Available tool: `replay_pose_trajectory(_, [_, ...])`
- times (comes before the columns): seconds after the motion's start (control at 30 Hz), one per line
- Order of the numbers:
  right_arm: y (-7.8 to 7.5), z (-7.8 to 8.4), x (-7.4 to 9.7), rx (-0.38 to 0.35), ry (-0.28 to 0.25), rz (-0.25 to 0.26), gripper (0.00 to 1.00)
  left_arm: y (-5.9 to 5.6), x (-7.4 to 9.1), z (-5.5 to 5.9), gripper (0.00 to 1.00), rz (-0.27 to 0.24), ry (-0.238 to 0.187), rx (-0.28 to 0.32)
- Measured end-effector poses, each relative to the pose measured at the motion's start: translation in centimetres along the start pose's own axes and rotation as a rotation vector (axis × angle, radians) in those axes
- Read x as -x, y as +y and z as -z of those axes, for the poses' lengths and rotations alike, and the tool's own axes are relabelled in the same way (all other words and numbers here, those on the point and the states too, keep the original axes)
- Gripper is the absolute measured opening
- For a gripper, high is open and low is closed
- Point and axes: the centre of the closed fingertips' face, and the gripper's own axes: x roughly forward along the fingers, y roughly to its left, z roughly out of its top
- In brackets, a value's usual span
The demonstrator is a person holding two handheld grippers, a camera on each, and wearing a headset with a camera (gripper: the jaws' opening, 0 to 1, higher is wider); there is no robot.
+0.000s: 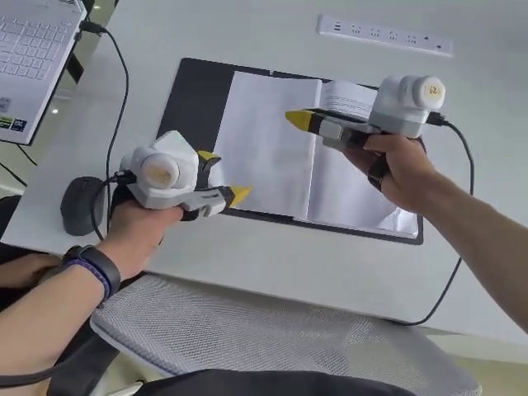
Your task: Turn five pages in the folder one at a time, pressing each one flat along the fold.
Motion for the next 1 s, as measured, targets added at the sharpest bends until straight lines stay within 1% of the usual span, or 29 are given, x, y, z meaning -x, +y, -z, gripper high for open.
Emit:
replay_pose_trajectory(0.17, [-0.3,0.3,0.4,-0.004,0.001,0.004,0.29,0.1,-0.5,1.2,0.37,0.007,0.031,0.008])
replay_pose_trajectory(0.23, [-0.5,0.4,0.5,-0.007,0.001,0.006,0.29,0.3,-0.6,1.7,0.34,0.003,0.048,0.005])
replay_pose_trajectory(0.3, [-0.7,0.5,0.6,-0.011,0.000,0.009,0.29,0.4,-0.7,2.0,0.31,-0.001,0.056,0.003])
replay_pose_trajectory(0.37, [-0.8,0.7,0.6,-0.016,-0.001,0.010,0.28,0.7,-0.8,2.6,0.27,-0.012,0.072,0.000])
replay_pose_trajectory(0.47, [-0.9,1.1,0.7,-0.020,0.005,0.010,0.28,0.9,-1.0,3.2,0.25,-0.021,0.088,0.008])
replay_pose_trajectory(0.53, [-0.9,1.3,0.7,-0.022,0.007,0.010,0.28,1.0,-1.0,3.6,0.22,-0.027,0.101,0.001])
replay_pose_trajectory(0.57, [-1.0,1.4,0.7,-0.024,0.008,0.011,0.28,1.1,-1.0,3.9,0.21,-0.031,0.113,-0.005])
replay_pose_trajectory(0.6, [-1.1,1.5,0.7,-0.027,0.008,0.010,0.28,1.3,-0.9,4.5,0.19,-0.044,0.149,-0.024])
replay_pose_trajectory(0.63, [-1.1,1.5,0.7,-0.028,0.009,0.010,0.28,1.4,-0.9,4.9,0.18,-0.052,0.170,-0.045])
replay_pose_trajectory(0.67, [-1.2,1.6,0.6,-0.029,0.011,0.011,0.28,1.4,-1.1,4.1,0.17,-0.056,0.117,-0.059])
replay_pose_trajectory(0.7, [-1.3,1.7,0.6,-0.030,0.012,0.012,0.28,1.4,-0.8,4.6,0.15,-0.063,0.139,-0.037])
replay_pose_trajectory(0.77, [-1.4,1.8,0.6,-0.034,0.011,0.011,0.28,1.5,-0.8,4.5,0.14,-0.069,0.132,-0.026])
replay_pose_trajectory(0.83, [-1.6,2.0,0.6,-0.038,0.012,0.011,0.28,1.6,-0.7,4.5,0.13,-0.073,0.133,-0.039])
replay_pose_trajectory(1.0, [-1.9,2.2,0.5,-0.043,0.017,0.009,0.28,1.4,-0.8,4.4,0.15,-0.065,0.139,-0.062])
